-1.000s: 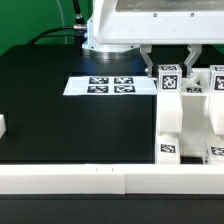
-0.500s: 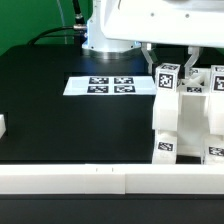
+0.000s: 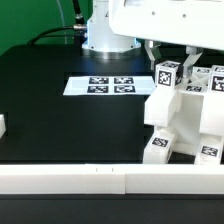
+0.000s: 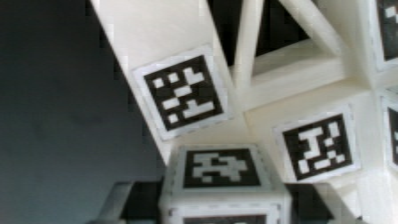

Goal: Assemble chair

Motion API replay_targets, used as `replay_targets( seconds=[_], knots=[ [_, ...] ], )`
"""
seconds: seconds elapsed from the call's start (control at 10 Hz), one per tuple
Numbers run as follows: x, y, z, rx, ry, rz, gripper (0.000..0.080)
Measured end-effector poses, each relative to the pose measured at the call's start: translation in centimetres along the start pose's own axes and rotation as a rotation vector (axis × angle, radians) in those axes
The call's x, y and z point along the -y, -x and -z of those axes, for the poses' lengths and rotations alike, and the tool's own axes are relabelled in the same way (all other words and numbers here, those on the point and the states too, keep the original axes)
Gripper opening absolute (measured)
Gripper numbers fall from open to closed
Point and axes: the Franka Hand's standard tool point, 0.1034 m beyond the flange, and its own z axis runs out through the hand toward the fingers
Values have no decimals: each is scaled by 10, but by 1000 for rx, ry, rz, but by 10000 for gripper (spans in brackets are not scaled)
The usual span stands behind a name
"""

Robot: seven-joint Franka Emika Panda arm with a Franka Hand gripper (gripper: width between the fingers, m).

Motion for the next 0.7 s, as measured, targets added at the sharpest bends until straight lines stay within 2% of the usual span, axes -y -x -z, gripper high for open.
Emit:
replay_targets(
  seconds=[0.1, 0.2, 0.3, 0.4, 0.5, 0.7],
  knots=[
    [0, 0, -1, 1, 2, -1, 365],
    [0, 0, -2, 1, 2, 0, 554],
    [0, 0, -2, 1, 3, 0, 554],
    [0, 1, -2, 1, 3, 0, 619],
    [-1, 1, -3, 2, 4, 0, 643],
    [-1, 1, -3, 2, 4, 1, 648]
  ],
)
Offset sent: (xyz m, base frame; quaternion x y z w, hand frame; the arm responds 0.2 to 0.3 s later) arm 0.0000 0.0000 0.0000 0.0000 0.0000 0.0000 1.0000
